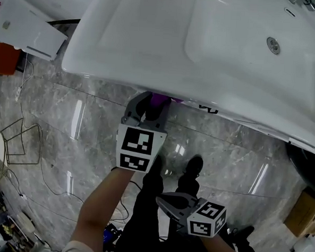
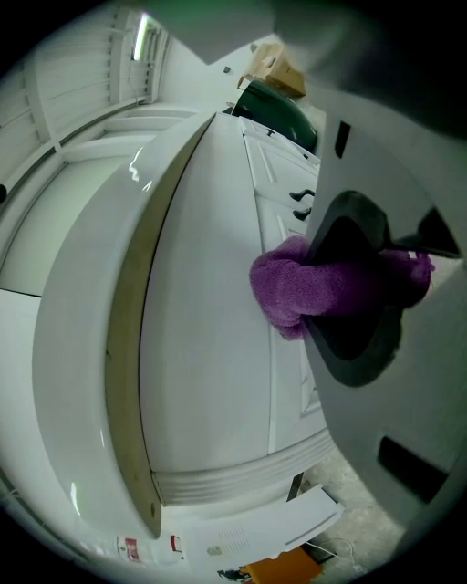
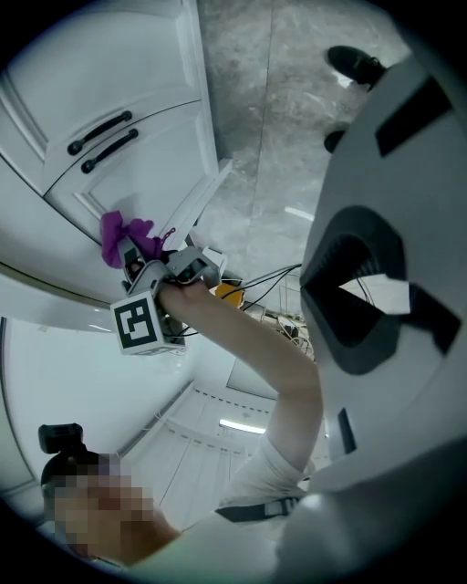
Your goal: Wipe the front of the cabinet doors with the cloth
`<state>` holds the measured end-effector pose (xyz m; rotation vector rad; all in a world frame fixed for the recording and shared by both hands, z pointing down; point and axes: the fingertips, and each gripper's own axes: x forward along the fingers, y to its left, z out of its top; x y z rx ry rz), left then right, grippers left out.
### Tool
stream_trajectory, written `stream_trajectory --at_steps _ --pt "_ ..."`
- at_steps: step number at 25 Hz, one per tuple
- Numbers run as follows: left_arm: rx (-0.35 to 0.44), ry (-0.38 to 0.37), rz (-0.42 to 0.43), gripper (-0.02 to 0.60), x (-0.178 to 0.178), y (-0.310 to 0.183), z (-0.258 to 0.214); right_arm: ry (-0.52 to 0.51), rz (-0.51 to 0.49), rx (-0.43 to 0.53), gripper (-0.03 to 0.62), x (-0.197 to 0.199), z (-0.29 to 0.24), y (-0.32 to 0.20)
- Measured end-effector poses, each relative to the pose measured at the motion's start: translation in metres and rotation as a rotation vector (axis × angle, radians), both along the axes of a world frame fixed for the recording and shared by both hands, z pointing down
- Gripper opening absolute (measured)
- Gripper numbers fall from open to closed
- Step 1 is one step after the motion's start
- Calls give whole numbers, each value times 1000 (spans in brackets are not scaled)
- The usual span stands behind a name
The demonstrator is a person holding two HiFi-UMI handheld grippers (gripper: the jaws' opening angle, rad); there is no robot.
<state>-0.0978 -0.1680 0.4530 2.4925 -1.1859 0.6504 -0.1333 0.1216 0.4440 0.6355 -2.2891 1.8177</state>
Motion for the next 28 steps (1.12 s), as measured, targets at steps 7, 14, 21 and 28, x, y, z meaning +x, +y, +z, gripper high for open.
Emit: stream_trajectory --at_steps 7,14,21,28 --pt "3 -42 13 120 10 -6 6 -16 10 -19 9 12 8 -2" --pt "-10 -77 80 120 29 -1 27 -14 -9 -27 9 15 15 -2" --pt "-47 -122 85 120 28 -3 72 -14 6 -31 9 24 22 -2" --pt "-113 -197 71 120 20 0 156 -11 17 -33 9 34 43 -1"
